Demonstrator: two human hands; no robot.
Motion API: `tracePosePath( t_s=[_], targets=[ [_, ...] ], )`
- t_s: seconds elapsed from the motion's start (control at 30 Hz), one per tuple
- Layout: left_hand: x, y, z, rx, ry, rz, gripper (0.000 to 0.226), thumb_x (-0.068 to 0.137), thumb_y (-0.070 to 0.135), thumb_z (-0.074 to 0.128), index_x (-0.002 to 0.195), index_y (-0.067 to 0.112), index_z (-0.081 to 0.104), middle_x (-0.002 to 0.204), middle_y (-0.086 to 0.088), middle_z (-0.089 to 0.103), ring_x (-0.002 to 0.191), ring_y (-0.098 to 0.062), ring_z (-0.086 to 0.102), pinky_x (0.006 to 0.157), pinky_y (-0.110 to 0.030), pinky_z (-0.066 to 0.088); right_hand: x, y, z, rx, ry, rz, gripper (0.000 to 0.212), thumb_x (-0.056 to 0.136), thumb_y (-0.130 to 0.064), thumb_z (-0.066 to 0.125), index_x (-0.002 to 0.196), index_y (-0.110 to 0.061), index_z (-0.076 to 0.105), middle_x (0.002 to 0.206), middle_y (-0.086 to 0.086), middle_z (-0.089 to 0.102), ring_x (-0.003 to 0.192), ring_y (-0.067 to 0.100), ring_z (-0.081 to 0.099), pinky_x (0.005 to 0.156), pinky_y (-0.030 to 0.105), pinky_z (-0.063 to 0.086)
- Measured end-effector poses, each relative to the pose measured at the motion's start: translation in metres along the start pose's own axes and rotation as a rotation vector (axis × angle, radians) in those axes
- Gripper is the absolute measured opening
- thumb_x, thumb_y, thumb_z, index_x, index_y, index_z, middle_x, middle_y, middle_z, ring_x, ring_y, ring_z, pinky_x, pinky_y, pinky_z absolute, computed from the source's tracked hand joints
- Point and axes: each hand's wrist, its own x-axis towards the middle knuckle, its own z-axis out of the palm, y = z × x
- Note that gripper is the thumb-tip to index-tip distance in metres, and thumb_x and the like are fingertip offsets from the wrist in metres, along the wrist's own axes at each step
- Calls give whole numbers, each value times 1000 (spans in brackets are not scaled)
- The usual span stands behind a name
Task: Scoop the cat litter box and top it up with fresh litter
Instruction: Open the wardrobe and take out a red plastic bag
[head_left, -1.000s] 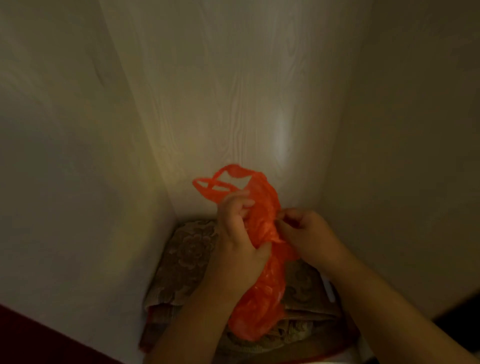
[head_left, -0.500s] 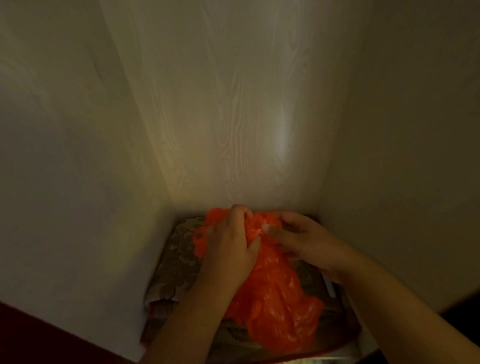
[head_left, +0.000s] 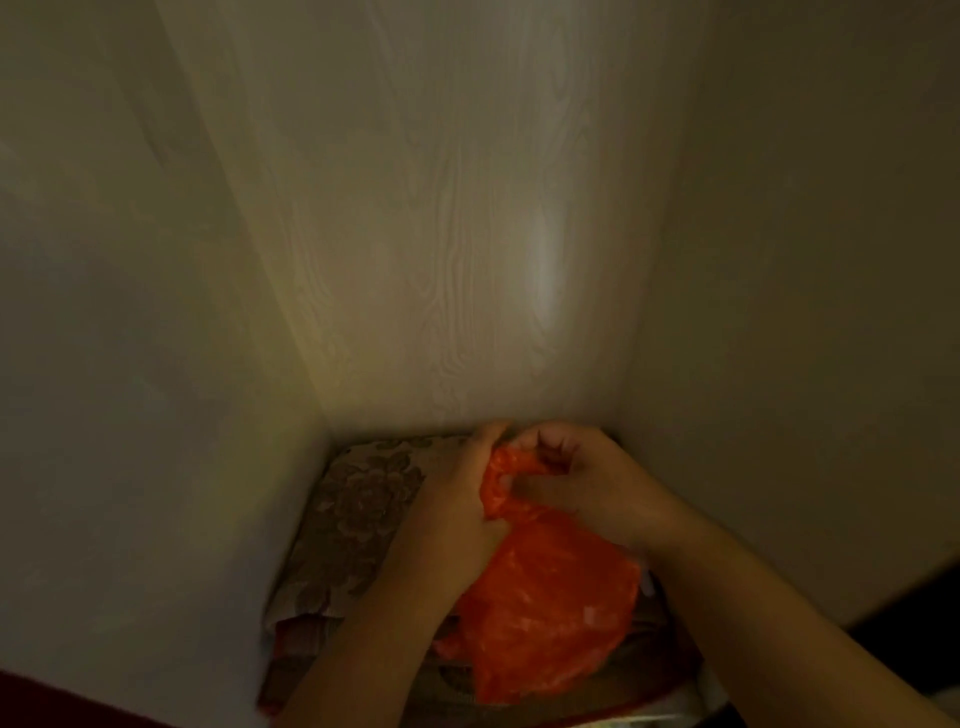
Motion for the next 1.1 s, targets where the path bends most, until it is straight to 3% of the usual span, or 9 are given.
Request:
tracePosePath(
  t_s=[0.13,0.23,0.4,0.5,0.63,0.73,0.87,0.97,1.1],
  targets=[
    [5,-5,-7,165,135,-48,71,82,8,74,142,35,48,139,6,54,126,-11,50,101,-12,28,2,10,-4,-246,145,42,41,80,-60,75,113,-36,73,112,-12,74,105,7,70,96,42,57],
    [6,3,-3,130,171,-69,68,81,9,72,141,27,48,134,5,51,124,-13,48,100,-14,30,-4,10,3,-1,17,262,50,79,-72,69,124,-52,63,120,-19,71,110,3,68,97,38,56],
    [-2,21,3,-213,87,-51,63,72,33,72,124,54,43,129,23,49,121,5,49,100,-14,40,-10,6,8,347,-84,364,33,97,-42,65,127,-28,68,116,3,76,107,20,73,92,39,57],
    [-7,23,-3,-314,43,-60,45,85,45,57,126,60,46,133,29,46,129,10,41,98,-1,30,-8,9,1,333,7,238,19,96,-12,65,114,-12,73,108,17,76,94,28,74,81,41,58],
    [-1,20,5,-265,188,-68,26,94,59,48,118,67,54,141,29,34,139,6,28,111,-13,23,-3,11,1,212,116,108,24,91,3,63,109,-12,72,105,16,75,94,29,72,88,52,59],
    [1,16,7,-279,82,-39,42,98,55,51,140,54,48,161,29,12,147,12,13,114,-13,19,-3,9,6,190,137,61,24,89,8,63,99,-14,69,94,9,75,83,20,69,78,42,58],
    [1,10,2,-277,-12,-57,38,94,49,59,130,58,50,133,39,52,124,18,46,100,-3,32,-5,16,3,70,-10,41,23,93,4,62,112,-9,63,108,12,74,100,26,70,93,44,57],
    [-4,1,3,-112,46,-63,26,96,37,64,114,54,55,115,37,59,109,14,54,91,-4,38,-9,20,2,67,-121,84,33,95,4,60,121,-14,65,119,11,71,113,27,68,99,43,55],
    [-8,-10,2,30,147,-70,34,93,21,65,121,39,59,122,13,59,110,1,53,96,-18,42,-7,26,11,-145,133,-16,18,96,-16,66,108,-26,73,110,-6,72,106,10,68,96,37,56]
  ],
)
